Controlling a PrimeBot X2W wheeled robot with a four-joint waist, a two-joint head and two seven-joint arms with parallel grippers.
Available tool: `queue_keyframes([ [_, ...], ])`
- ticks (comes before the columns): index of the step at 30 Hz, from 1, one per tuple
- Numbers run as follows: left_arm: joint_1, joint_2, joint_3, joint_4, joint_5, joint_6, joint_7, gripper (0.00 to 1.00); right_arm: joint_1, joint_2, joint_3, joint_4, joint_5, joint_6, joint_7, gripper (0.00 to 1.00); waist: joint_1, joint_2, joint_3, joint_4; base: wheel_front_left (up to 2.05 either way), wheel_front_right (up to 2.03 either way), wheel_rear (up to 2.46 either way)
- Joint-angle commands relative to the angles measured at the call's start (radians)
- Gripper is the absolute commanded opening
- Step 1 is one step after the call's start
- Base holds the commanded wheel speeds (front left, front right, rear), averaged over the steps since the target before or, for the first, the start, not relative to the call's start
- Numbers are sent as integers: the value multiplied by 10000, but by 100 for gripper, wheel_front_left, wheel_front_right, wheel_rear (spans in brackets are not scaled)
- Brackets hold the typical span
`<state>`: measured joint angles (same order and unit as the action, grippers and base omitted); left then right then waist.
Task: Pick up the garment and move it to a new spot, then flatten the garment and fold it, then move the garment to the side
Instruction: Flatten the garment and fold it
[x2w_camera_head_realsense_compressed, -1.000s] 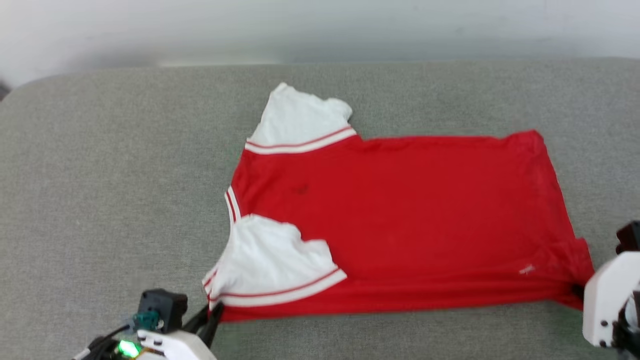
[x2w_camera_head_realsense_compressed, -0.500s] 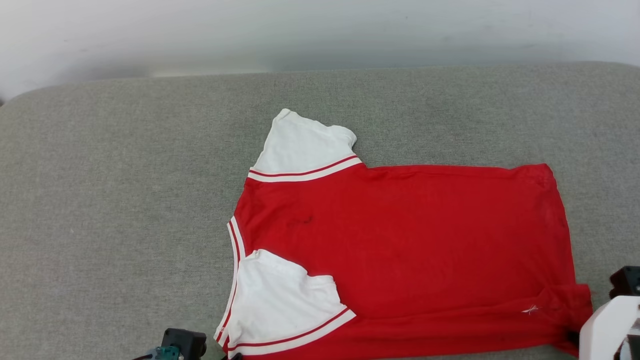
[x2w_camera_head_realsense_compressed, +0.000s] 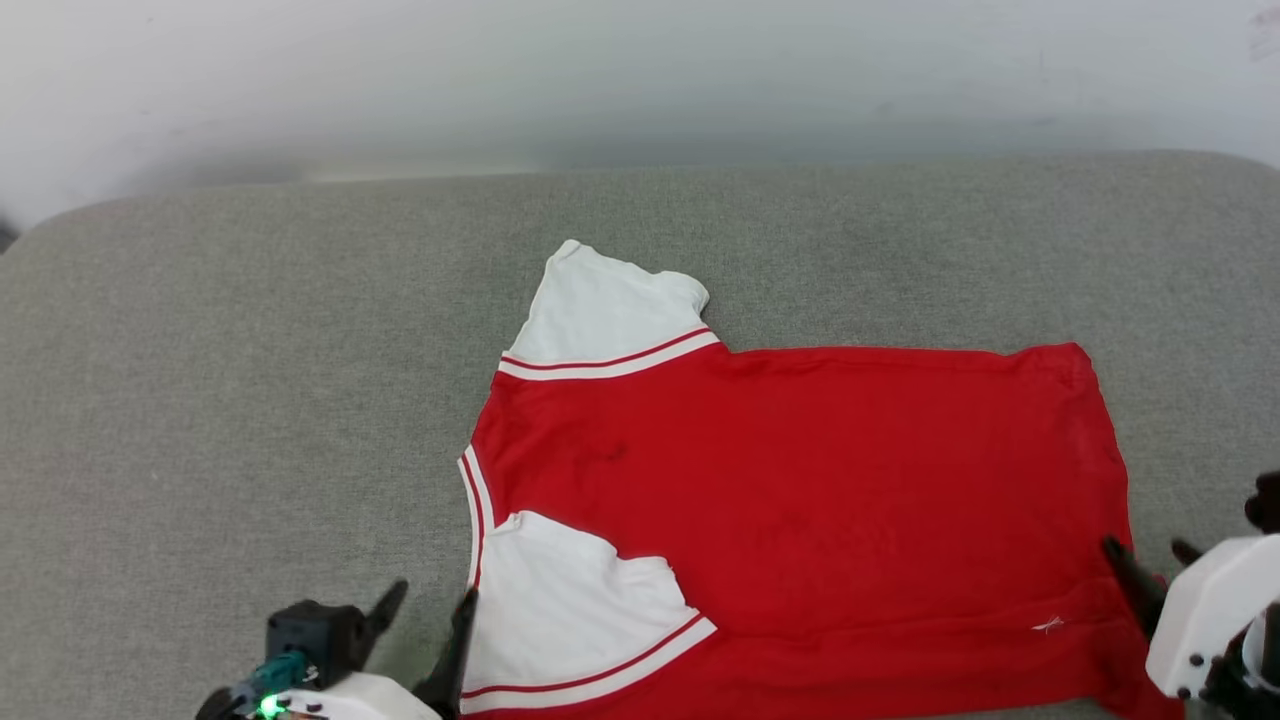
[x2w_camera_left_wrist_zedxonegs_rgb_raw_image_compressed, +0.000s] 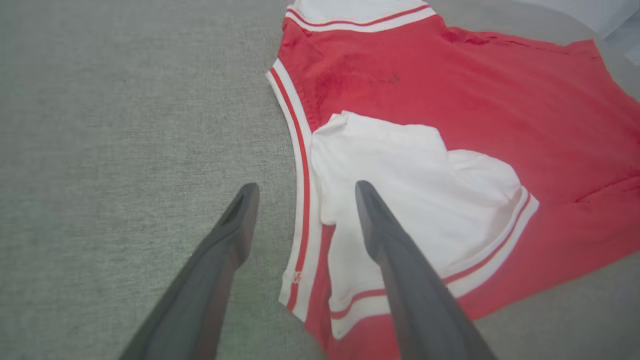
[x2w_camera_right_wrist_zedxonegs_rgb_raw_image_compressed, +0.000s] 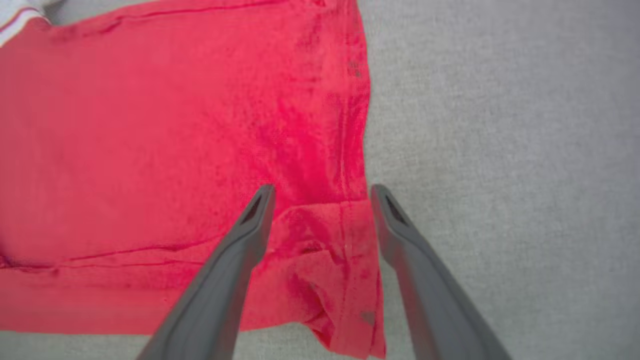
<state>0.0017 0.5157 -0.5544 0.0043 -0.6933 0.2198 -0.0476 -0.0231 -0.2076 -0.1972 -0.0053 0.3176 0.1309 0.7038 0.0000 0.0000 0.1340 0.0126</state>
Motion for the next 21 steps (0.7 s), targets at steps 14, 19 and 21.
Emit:
queue_keyframes([
  [14,-105,-1487,2565,-892,1065,-520,-2176,100,-139,278,1291,-1023,543,-3,-6148,100,0,0,-188,-364,0,0,0],
  [19,62,-2075,3388,-1239,1772,-1061,-2180,100,-95,585,1590,-864,273,-3,-7039,100,0,0,-138,-563,0,0,0],
  [21,14,-2185,3502,-1256,2195,-1488,-2173,100,-120,719,1698,-801,156,-3,-7258,100,0,0,-71,-653,0,0,0],
])
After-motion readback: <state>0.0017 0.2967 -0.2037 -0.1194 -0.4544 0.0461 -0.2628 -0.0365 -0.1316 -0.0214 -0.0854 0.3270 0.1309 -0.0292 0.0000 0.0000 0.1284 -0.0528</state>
